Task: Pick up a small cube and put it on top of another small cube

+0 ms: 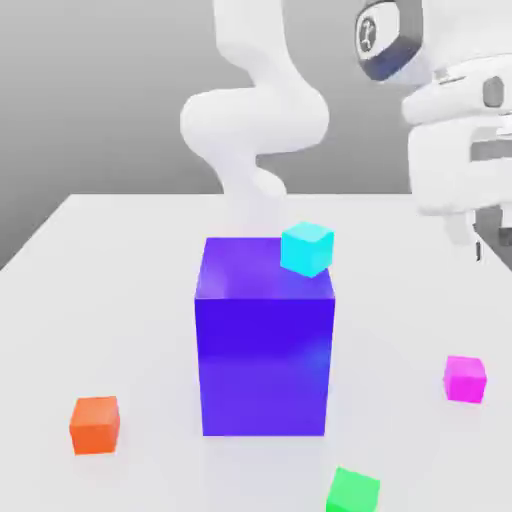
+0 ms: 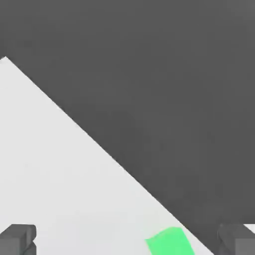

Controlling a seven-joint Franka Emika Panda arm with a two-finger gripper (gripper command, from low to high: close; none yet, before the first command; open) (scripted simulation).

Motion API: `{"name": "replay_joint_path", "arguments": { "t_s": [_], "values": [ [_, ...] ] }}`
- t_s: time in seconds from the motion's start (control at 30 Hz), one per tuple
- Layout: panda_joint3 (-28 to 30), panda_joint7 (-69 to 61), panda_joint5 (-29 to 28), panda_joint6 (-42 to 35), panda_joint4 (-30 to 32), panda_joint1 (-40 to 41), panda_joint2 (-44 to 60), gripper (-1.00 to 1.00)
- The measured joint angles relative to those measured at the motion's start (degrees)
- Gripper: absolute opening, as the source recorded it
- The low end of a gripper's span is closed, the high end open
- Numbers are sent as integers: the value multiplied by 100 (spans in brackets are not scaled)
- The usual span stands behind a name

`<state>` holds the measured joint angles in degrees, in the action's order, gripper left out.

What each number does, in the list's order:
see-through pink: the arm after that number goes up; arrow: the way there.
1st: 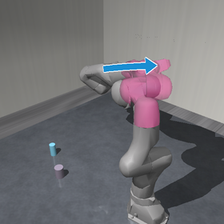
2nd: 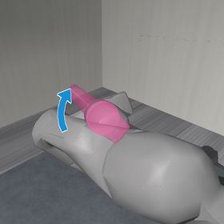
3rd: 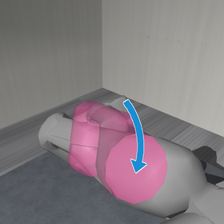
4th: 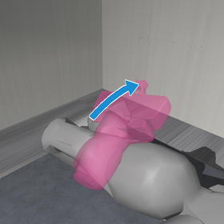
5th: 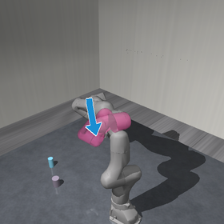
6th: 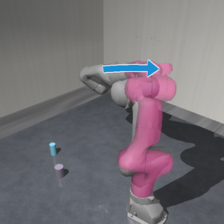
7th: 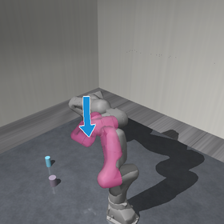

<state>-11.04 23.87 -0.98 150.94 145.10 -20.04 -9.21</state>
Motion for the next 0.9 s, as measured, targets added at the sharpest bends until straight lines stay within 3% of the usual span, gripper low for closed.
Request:
{"name": "replay_joint_path", "arguments": {
  "t_s": [0.27, 0.43, 0.47, 0.7, 0.9],
  "values": [
    [-451, -579, -587, 862, 572, -884, 1698, 0],
    [115, -174, -1257, 1622, 436, -1404, 2743, 0],
    [266, -93, -1361, 1780, 394, -1533, 2942, -100],
    [301, -65, -1398, 1814, 384, -1563, 2991, -100],
    [-263, -595, -640, 983, 597, -1124, 1937, -100]
  ]
}}
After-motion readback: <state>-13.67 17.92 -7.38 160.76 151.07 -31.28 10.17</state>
